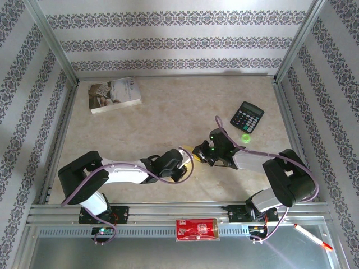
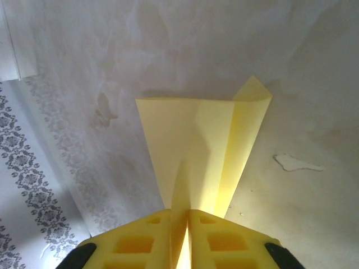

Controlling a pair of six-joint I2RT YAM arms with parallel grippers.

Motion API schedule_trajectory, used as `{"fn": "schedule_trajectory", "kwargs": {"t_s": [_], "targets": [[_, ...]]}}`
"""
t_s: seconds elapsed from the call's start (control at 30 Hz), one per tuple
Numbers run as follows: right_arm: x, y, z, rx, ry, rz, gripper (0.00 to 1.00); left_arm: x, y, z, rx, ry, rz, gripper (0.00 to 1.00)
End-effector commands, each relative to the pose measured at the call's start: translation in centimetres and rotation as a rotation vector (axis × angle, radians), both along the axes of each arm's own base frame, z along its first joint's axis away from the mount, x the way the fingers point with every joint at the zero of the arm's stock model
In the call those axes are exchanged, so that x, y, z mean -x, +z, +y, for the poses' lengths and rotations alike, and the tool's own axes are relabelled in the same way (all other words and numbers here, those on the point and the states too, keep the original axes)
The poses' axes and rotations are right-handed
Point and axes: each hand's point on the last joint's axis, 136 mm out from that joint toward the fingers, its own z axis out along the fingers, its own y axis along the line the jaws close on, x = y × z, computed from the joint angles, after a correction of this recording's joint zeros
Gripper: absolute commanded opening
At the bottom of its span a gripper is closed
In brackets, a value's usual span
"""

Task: Fold a paper plane with a square sheet of paper (pick it up from the middle)
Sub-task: Fold the wing for the fifth time at the center of the table.

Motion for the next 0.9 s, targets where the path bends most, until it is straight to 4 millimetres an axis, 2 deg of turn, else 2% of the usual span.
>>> {"fn": "schedule_trajectory", "kwargs": {"t_s": [0.0, 0.17, 0.37, 0.5, 0.7, 0.87], "targets": [[-0.2, 0.7, -0.6, 0.009, 0.005, -0.036, 0.2, 0.6, 1.0, -1.0, 0.143, 0.009, 0.105, 0.0], [-0.4, 1.6, -1.1, 0.005, 0.022, -0.065, 0.26, 0.0, 0.8, -0.8, 0.24, 0.055, 0.214, 0.0], [-0.8, 2.9, -2.4, 0.019, 0.041, -0.119, 0.29, -0.8, 1.7, -1.0, 0.394, 0.13, 0.342, 0.0], [-1.0, 4.0, -2.7, 0.044, 0.09, -0.156, 0.33, -0.9, 1.2, -1.2, 0.439, 0.155, 0.42, 0.0], [-1.2, 5.3, -2.4, 0.069, 0.151, -0.218, 0.33, -2.2, 0.6, -0.5, 0.536, 0.217, 0.54, 0.0], [-0.9, 5.4, -1.4, 0.082, 0.198, -0.244, 0.32, -3.1, 0.5, -0.2, 0.638, 0.258, 0.635, 0.0]]}}
